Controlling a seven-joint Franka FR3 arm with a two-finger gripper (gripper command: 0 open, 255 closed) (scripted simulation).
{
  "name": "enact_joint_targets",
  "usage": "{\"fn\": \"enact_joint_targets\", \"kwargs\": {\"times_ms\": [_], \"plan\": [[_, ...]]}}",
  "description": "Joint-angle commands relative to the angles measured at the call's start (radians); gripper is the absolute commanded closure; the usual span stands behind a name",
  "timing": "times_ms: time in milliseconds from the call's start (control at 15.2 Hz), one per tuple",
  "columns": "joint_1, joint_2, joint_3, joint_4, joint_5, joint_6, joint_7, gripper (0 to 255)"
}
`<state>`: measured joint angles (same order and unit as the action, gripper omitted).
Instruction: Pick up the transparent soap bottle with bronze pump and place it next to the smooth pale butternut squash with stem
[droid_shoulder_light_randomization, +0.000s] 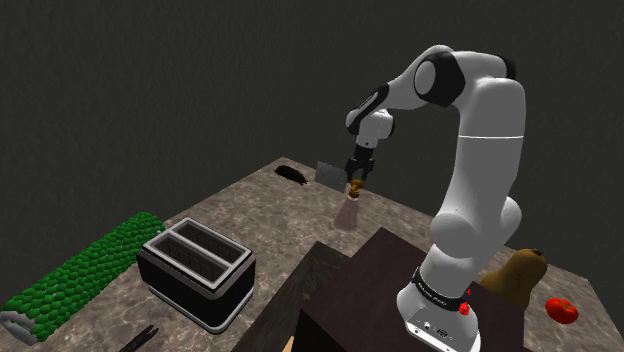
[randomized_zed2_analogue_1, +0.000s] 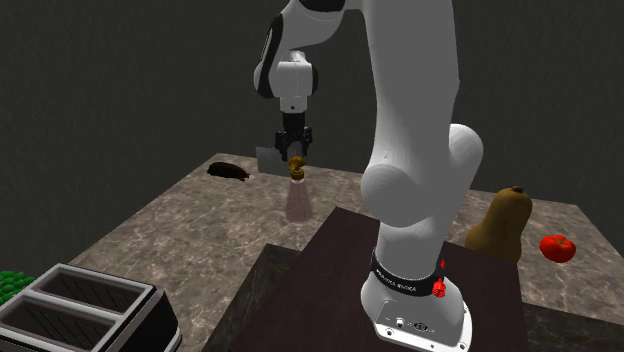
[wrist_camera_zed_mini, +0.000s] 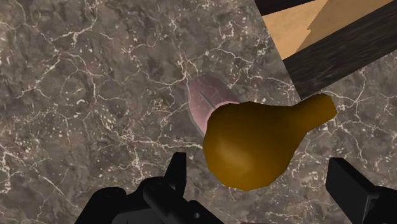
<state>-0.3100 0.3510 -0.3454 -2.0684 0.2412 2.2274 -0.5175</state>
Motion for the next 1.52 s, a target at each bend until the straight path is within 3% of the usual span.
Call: {"fn": "enact_joint_targets", "kwargs": {"times_ms": [0,528,594,1188,1452], "plan": [[-0.002,0.018,0.005,-0.012,0.012,0.029,-0.009,0],[-0.003,0.018,0.006,-0.012,0.012,0.029,-0.009,0],[-0.003,0.018,0.006,-0.012,0.012,0.029,-0.009,255],[-0.003,0.018,0.006,-0.012,0.012,0.029,-0.009,255],[0.004,-0.021,-0.004,-0.006,-0.01,-0.013,0.007,255]]}}
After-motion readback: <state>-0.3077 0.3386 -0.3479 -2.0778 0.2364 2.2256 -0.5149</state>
